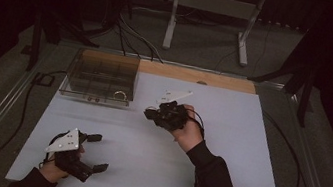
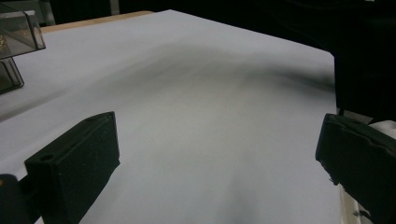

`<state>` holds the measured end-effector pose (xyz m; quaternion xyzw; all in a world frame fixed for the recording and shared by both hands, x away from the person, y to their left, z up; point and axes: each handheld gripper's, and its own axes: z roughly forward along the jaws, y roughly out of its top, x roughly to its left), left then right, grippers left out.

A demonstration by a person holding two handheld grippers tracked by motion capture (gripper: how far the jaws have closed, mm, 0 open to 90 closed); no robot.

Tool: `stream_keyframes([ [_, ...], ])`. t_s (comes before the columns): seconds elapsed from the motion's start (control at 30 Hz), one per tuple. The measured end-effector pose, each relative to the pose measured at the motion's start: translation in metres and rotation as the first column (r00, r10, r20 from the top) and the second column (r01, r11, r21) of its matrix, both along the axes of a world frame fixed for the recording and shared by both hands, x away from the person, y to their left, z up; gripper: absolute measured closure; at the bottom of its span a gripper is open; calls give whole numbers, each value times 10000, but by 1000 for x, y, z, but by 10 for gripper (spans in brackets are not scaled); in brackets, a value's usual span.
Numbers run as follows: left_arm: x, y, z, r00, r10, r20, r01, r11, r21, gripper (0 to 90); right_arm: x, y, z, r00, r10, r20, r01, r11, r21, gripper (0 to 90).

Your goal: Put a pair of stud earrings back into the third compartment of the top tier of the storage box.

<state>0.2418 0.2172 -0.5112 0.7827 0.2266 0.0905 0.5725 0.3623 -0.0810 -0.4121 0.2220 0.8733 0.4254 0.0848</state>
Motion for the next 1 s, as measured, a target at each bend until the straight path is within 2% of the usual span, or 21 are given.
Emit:
stream_keyframes([
  [0.3,2,0,0,10000,-72,-10,72,9999,-78,6,17,33,9,9998,201,81,-201,9998,-16,866],
  [0.63,1,1,1,10000,-55,0,55,10000,-82,6,34,51,20,9998,97,170,-100,9998,165,866],
  [1.0,0,2,1,10000,-68,33,69,9999,-112,5,50,79,22,10000,47,82,-49,9996,261,865],
])
